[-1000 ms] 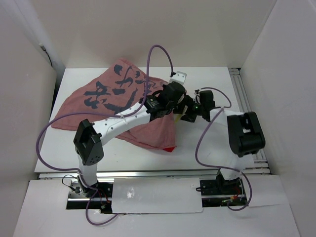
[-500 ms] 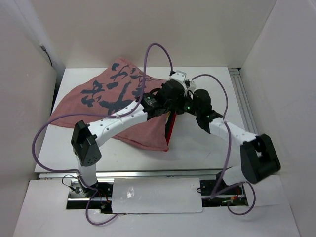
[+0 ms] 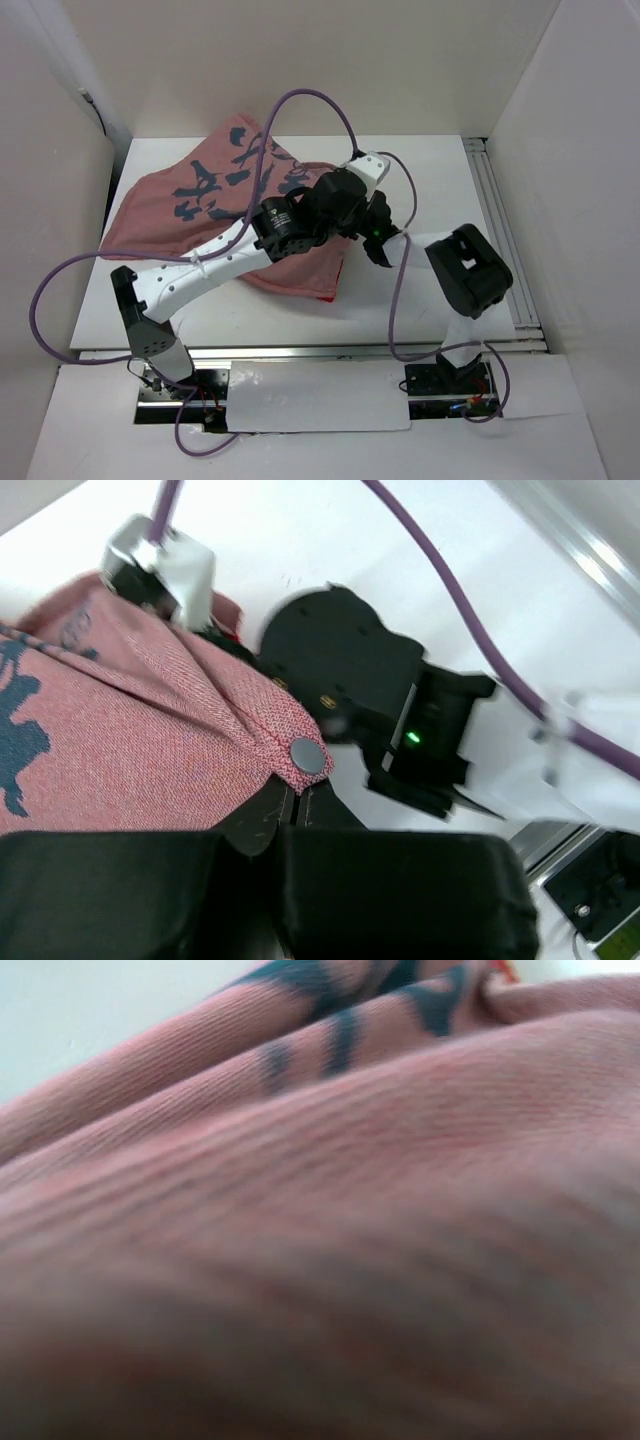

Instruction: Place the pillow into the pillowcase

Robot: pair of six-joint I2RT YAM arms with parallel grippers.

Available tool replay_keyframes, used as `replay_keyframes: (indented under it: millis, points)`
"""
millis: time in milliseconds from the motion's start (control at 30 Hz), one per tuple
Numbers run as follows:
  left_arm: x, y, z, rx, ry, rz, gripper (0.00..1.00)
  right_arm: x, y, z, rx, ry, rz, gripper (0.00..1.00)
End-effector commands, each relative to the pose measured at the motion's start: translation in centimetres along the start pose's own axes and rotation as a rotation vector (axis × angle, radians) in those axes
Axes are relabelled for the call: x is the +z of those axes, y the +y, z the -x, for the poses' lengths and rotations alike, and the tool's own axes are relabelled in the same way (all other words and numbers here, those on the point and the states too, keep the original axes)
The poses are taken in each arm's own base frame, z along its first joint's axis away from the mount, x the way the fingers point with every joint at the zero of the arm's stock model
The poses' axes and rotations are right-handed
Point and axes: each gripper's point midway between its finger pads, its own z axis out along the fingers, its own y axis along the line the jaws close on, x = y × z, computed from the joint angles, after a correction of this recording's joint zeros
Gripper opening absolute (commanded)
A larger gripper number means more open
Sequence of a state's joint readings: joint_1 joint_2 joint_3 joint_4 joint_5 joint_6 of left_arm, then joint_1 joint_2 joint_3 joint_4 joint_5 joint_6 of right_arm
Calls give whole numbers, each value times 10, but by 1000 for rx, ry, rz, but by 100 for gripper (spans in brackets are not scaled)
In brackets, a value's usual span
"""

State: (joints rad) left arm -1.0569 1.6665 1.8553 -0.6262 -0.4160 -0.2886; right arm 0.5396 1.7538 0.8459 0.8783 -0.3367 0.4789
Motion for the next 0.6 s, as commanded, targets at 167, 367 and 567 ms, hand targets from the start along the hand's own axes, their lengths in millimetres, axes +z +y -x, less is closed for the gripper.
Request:
replay_keyframes:
  millis: [167, 367, 567]
  points:
    - [-17, -40, 32, -79, -95, -142, 0, 60, -34, 14, -13, -149, -35, 16]
    - [35, 6, 0, -156, 29, -56, 0, 27, -80, -13, 102, -30, -57, 68]
    - [86, 46, -43, -236, 139, 8, 0, -37, -91, 3, 125, 38, -178, 92]
